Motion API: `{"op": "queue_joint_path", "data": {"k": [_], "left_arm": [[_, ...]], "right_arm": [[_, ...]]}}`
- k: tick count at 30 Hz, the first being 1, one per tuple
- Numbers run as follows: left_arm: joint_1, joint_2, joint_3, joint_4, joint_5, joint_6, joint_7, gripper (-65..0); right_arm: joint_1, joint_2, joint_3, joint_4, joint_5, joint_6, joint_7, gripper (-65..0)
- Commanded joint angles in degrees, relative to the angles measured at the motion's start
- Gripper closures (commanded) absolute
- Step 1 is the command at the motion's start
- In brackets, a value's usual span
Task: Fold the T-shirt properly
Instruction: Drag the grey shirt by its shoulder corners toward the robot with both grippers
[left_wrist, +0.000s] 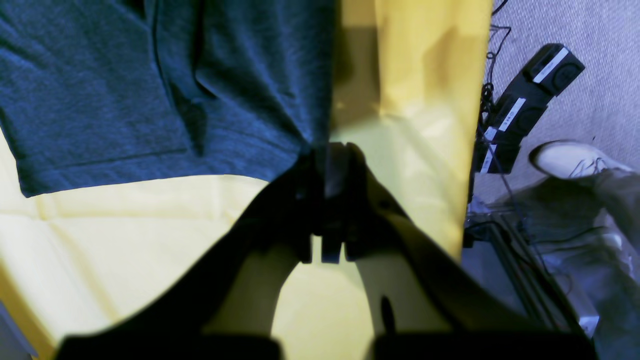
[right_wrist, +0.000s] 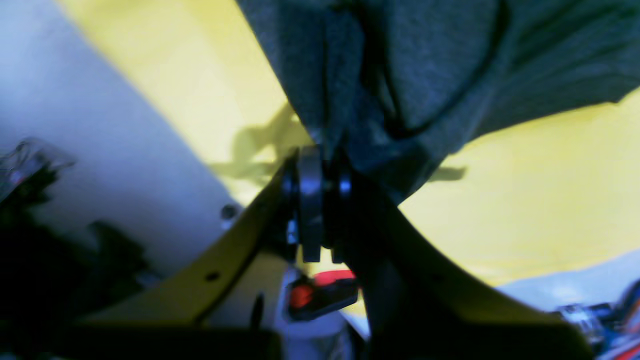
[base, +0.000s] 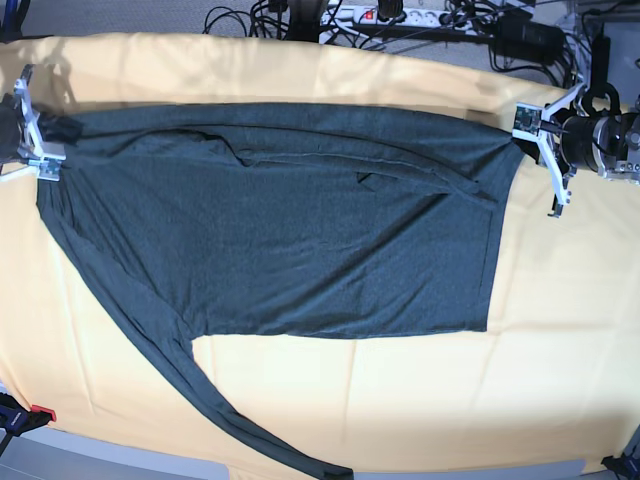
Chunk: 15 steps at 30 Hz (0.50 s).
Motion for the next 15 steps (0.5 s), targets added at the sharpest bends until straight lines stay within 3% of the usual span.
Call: {"op": "queue_joint_path", "data": {"k": [1, 6, 15], "left_arm": [[-0.63, -1.92, -0.74, 0.48, -0.5, 0.14, -0.37, 0.0], [-0.63, -2.4, -0.74, 0.52, -0.74, 0.14, -0.63, 0.0], [-0.09, -4.5, -0.74, 2.36, -3.34, 0.14, -1.03, 0.0]], "right_arm": [[0.61, 1.66, 0.74, 0.37, 1.16, 0.08, -2.69, 0.0], [0.61, 1.64, 0.74, 0.37, 7.87, 0.08, -9.22, 0.0], [0.59, 1.64, 0.74, 0.37, 12.9, 0.08, -9.39, 0.0]]}}
